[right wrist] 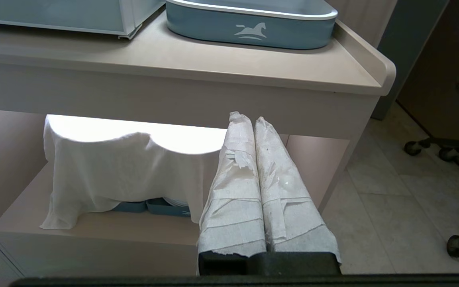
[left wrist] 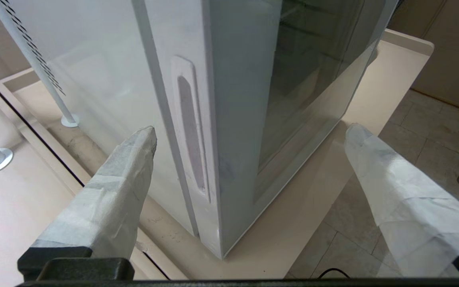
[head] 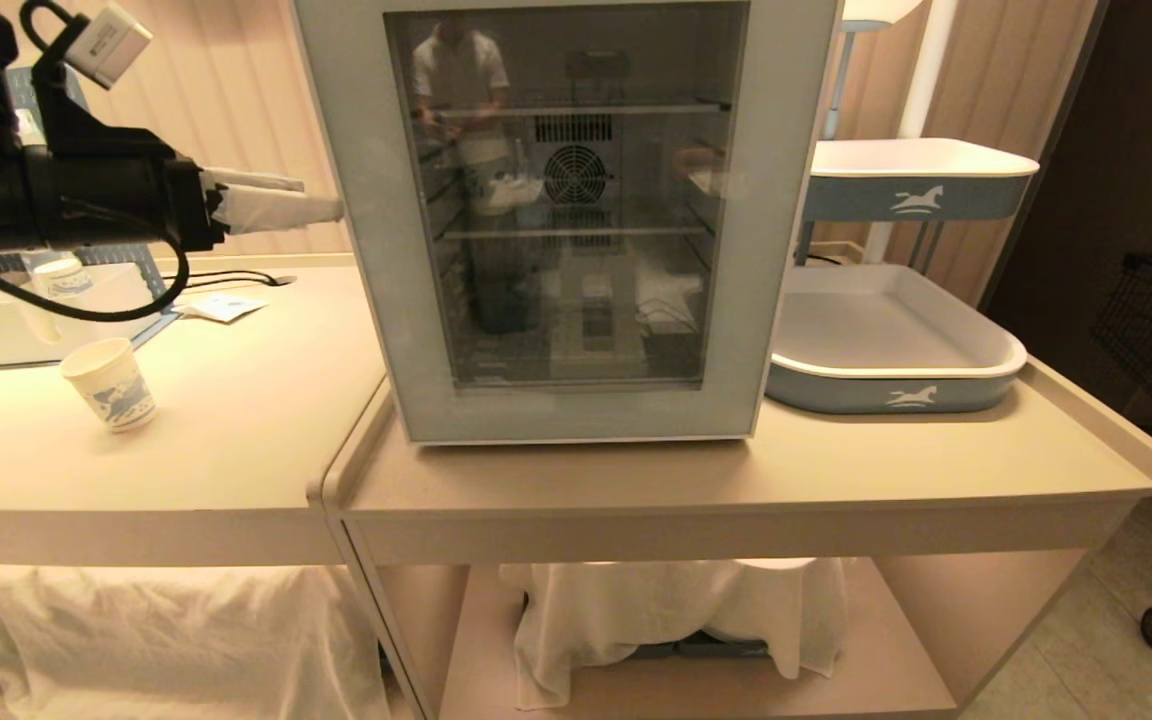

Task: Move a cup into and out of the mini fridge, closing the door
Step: Open the freezer door

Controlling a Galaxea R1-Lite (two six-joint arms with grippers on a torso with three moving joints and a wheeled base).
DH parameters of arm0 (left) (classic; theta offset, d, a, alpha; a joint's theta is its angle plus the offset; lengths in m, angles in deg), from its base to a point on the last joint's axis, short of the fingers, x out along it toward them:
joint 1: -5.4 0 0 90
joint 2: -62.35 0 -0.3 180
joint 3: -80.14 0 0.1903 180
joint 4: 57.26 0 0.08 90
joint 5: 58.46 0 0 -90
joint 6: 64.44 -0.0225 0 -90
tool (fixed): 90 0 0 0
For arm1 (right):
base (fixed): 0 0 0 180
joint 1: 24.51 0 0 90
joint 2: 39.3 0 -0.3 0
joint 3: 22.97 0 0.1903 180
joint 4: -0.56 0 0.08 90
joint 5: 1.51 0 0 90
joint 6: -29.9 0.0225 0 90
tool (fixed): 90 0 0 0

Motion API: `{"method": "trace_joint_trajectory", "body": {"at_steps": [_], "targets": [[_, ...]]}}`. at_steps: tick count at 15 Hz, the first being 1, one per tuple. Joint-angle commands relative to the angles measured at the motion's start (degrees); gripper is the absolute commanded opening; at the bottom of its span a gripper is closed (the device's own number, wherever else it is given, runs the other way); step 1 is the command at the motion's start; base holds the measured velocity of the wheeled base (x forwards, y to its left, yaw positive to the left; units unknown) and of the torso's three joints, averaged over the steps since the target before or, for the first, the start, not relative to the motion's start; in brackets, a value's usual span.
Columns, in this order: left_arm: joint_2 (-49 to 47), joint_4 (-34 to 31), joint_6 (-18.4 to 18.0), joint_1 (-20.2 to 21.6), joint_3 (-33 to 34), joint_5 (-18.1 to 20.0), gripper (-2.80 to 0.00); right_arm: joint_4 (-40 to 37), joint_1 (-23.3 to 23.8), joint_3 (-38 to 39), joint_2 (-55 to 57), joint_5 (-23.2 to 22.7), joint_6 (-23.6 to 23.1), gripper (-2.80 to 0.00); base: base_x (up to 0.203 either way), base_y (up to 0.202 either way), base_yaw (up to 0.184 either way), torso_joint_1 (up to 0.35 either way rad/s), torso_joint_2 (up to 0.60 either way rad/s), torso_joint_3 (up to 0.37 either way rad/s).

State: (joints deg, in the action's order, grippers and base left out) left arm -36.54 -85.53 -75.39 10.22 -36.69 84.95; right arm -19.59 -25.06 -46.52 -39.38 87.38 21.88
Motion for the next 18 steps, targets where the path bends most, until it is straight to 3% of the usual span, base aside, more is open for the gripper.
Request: {"method": "trace_joint_trajectory", "body": {"at_steps": [1, 10, 18], "targets": [[-0.43, -0.17, 0.41, -0.54, -0.29, 0.38, 0.00, 0.03, -0.07, 0.01, -0.01, -0.03, -0.06, -2.80, 0.000, 0.000, 0.000, 0.000, 0.00, 0.000], [1.86, -0.28, 1.12, -4.39, 1.55, 0.38, 0.00, 0.03, -0.07, 0.01, -0.01, -0.03, -0.06, -2.80, 0.000, 0.000, 0.000, 0.000, 0.00, 0.000], [-0.04, 0.55, 0.95, -5.17, 1.53, 0.21, 0.00, 0.03, -0.07, 0.01, -0.01, -0.03, -0.06, -2.80, 0.000, 0.000, 0.000, 0.000, 0.00, 0.000]]}}
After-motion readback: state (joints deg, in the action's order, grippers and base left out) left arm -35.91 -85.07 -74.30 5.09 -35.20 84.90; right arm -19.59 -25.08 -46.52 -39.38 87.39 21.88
